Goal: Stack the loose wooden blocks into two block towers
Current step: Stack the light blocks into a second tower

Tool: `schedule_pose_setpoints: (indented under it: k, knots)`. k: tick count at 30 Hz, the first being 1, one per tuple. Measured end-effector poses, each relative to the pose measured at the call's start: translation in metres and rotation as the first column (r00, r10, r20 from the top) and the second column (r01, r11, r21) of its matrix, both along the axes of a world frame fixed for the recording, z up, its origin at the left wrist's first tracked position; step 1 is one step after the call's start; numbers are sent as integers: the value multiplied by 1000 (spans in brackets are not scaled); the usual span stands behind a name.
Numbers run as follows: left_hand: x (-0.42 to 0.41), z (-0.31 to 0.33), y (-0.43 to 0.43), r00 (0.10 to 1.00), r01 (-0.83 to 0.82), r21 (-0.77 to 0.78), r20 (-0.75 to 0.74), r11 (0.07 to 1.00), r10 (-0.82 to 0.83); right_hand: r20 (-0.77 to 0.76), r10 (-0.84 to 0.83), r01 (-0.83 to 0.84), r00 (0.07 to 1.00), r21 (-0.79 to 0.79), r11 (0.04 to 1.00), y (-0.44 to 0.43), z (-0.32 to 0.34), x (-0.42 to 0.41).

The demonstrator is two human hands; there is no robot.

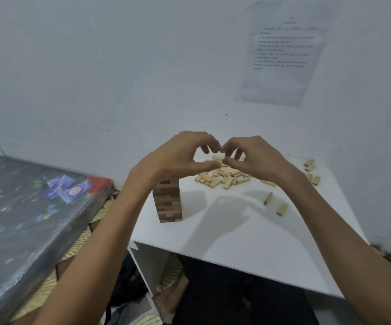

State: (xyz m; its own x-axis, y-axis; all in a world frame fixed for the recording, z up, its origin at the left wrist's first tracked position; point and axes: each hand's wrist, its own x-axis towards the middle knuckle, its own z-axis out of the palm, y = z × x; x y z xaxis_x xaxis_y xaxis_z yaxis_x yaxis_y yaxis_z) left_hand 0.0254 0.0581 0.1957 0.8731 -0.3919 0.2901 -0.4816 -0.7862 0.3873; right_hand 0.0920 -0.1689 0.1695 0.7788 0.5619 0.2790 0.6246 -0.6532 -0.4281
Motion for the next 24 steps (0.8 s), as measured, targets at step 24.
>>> schedule_pose_setpoints:
  k: [24]
  knots:
    - [110,-211,-204,936,-226,-52,-288,973,202,-154,-498,501,854,-20,865,-165,-200,9]
